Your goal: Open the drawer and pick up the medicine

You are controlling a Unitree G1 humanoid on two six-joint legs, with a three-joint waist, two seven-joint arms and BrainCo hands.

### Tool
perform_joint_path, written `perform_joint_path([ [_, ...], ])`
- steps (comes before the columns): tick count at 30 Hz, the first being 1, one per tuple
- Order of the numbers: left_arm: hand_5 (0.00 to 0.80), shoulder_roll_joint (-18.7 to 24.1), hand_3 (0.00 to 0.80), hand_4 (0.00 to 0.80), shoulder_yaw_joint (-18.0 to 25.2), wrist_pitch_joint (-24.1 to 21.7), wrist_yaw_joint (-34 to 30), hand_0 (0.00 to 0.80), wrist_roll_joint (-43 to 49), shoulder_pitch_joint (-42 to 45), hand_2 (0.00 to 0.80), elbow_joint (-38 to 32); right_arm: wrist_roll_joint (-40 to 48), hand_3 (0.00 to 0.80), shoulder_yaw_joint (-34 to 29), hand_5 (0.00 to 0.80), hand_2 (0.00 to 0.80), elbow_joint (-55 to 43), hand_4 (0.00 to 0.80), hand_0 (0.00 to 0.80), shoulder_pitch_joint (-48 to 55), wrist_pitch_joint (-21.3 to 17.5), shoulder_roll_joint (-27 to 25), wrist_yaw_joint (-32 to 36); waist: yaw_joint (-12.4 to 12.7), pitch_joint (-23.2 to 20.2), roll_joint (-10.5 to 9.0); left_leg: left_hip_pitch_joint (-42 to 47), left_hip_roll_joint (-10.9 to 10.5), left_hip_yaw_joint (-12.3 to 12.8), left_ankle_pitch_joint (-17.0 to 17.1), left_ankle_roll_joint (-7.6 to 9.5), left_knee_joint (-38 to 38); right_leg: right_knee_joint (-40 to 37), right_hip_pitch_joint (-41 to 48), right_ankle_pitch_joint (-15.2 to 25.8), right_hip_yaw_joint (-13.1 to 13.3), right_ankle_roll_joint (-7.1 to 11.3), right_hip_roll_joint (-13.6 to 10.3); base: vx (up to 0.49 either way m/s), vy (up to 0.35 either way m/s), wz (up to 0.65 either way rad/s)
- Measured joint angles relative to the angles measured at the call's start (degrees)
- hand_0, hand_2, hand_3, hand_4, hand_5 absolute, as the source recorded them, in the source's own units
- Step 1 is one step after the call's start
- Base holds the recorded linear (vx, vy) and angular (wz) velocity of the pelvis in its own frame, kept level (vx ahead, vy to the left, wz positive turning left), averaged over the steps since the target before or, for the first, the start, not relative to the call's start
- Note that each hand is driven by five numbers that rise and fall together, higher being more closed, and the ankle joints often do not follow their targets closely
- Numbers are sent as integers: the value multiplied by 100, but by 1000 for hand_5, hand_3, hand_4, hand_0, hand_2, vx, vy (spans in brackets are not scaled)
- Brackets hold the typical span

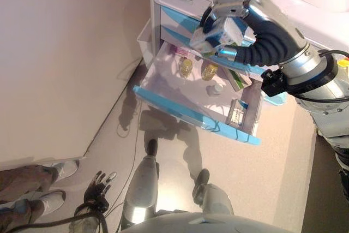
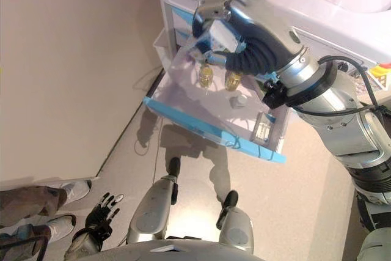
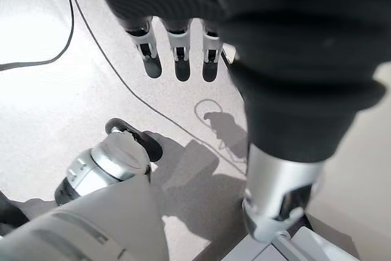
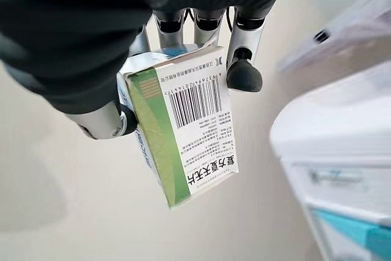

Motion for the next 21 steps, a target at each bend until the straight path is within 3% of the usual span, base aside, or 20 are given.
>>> perform_joint_path([
  [11, 0, -43, 0, 0, 52, 17, 62, 0, 119, 74, 0, 149, 257, 800, -22, 800, 800, 487, 800, 800, -28, 405, 0, -541, 0, -372, 66, 94, 4, -6, -35, -19, -9, -17, 103, -14, -12, -20, 8, 51, 5, 0],
  [21, 0, -65, 0, 0, 54, 131, 96, 0, 275, 248, 0, 162, 499, 800, -66, 800, 800, 1239, 800, 800, -120, 834, -1, -1163, 90, -437, 78, 164, -9, -72, -32, -10, -8, -115, 237, -23, -49, -18, 0, 39, 4, 2],
])
